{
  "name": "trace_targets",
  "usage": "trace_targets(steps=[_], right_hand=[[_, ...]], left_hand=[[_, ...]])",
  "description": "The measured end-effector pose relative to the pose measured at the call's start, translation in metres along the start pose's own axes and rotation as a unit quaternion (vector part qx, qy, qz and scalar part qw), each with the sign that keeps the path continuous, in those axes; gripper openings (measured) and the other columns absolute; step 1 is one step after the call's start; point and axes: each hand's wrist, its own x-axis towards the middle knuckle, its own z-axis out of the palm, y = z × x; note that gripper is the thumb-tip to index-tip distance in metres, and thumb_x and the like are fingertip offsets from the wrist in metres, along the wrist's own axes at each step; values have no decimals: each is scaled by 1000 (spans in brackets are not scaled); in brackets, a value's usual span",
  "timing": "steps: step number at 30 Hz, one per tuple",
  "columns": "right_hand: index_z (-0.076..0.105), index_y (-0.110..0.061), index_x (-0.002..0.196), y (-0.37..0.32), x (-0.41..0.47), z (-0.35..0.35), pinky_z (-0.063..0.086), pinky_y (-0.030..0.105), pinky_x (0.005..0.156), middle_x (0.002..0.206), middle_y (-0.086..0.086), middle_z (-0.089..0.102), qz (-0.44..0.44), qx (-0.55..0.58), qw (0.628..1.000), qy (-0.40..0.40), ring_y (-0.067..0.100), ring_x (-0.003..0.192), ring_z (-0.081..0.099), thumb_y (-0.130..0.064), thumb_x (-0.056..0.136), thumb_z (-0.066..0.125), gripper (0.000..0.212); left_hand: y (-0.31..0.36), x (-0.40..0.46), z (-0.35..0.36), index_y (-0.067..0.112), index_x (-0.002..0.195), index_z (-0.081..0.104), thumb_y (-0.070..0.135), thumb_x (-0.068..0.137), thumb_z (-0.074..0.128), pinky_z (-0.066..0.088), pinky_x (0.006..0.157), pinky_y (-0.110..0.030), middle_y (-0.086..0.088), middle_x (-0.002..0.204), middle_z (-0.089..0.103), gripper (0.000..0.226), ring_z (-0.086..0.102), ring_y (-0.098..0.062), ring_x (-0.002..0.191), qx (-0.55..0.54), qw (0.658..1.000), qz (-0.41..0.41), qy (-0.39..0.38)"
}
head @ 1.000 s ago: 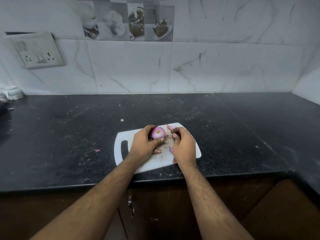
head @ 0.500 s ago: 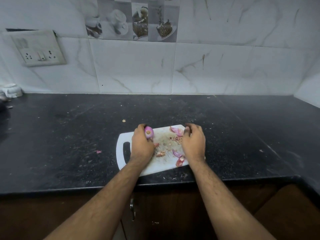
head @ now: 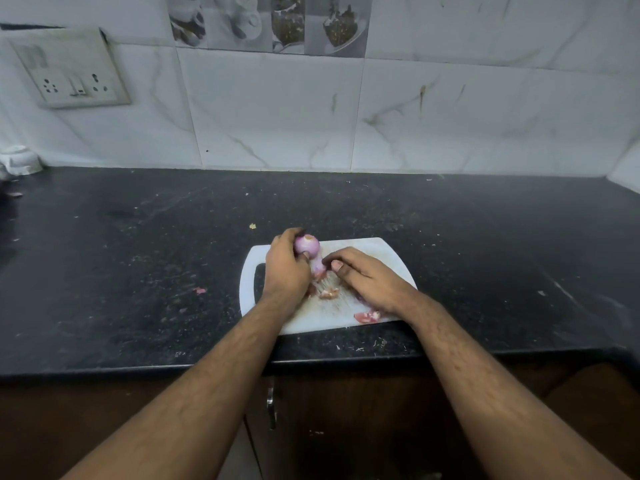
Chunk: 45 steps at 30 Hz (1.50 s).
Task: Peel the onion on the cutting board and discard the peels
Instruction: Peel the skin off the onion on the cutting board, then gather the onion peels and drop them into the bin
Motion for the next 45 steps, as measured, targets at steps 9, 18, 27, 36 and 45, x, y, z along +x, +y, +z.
trace_targets(steps=[9,18,27,36,45], right_hand=[[57,-30,144,-9,0,12,45,36,113,138,-15,55,-47,5,999,16,5,126,56,-35,108,48,38],[64,-26,115,-20,-1,26,52,44,91,117,-16,53,-134,-158,978,-26,15,107,50,-37,101,58,19],[64,-20,104,-1,-5,6,50,41,91,104,-8,58,-60,-174,982,37,13,98,52,-26,102,60,8],[60,-25,140,2,-45,-21,43,22,106,139,-14,55,1,-37,997,-61,3,125,55,-57,105,41,52],[55,-21,138,0,-67,-4,45,36,105,145,-3,43,-88,-206,974,-15,14,127,39,-52,104,50,46]], left_hand=[[-3,3,-5,25,110,77,56,93,49,55,104,-47,5,104,80,45,74,-19,105,-203,972,-115,-12],[4,-1,-7,22,117,76,83,88,34,49,111,-39,3,120,76,79,69,-13,115,-233,966,-110,-23],[4,-5,1,13,128,67,44,111,37,30,123,-41,-11,150,52,46,39,-25,148,-16,996,60,-58],[4,-11,11,10,158,41,68,97,19,-5,129,-34,-7,173,22,87,1,-14,162,90,969,186,-138],[2,-17,17,12,156,45,84,93,8,19,130,-35,-4,164,43,102,26,-11,157,102,907,293,-286]])
